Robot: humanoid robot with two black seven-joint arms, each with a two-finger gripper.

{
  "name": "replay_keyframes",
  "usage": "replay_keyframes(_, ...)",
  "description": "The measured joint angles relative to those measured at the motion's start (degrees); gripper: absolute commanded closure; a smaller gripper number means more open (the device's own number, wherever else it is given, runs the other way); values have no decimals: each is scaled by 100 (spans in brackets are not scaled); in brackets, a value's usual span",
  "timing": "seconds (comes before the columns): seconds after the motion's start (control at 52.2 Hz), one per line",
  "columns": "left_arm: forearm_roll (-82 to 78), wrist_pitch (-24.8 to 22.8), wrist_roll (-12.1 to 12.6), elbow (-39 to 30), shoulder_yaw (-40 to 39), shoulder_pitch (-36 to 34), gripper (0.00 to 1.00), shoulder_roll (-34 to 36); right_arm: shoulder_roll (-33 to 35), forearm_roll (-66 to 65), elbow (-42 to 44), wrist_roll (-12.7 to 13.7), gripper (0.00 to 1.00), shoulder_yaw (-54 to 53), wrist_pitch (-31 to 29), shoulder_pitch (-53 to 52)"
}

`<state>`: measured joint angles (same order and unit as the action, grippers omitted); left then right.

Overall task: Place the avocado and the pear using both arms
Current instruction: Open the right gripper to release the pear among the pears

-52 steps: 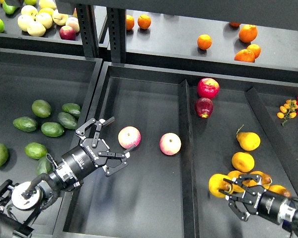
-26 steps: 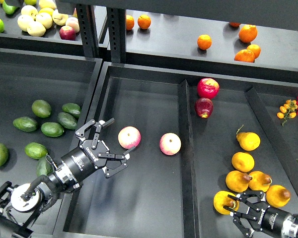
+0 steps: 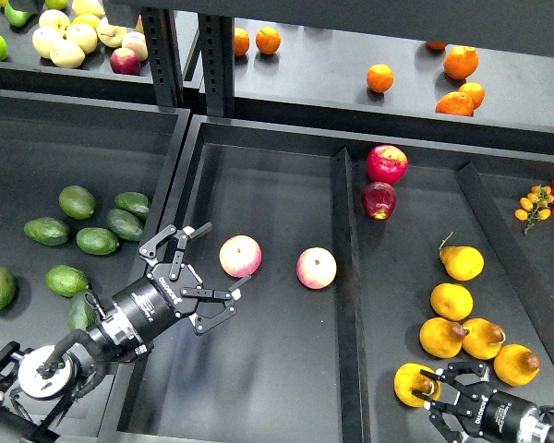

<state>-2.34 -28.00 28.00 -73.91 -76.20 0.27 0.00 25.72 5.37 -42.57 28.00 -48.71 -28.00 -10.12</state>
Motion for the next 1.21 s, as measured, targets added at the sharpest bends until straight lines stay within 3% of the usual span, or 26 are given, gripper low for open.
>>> replay_keyframes(0.268,1,0,0,-41,0,28,0,0,-30,-3,55,0,72,1,0,-2)
replay_keyframes(0.632,2,0,0,-45,3,69,0,0,-33,-7,17,0,9,-33,1,-15)
replay_keyframes(0.689,2,0,0,-45,8,70,0,0,-26,-6,0,0,3,-39,1,-16)
replay_keyframes(0.958,-3,0,0,-45,26,70,0,0,145,75,-348,0,1,-144,1,-46)
replay_keyframes(1.206,-4,0,0,-45,26,105,0,0,89,256,-724,0,1,-1022,1,-126)
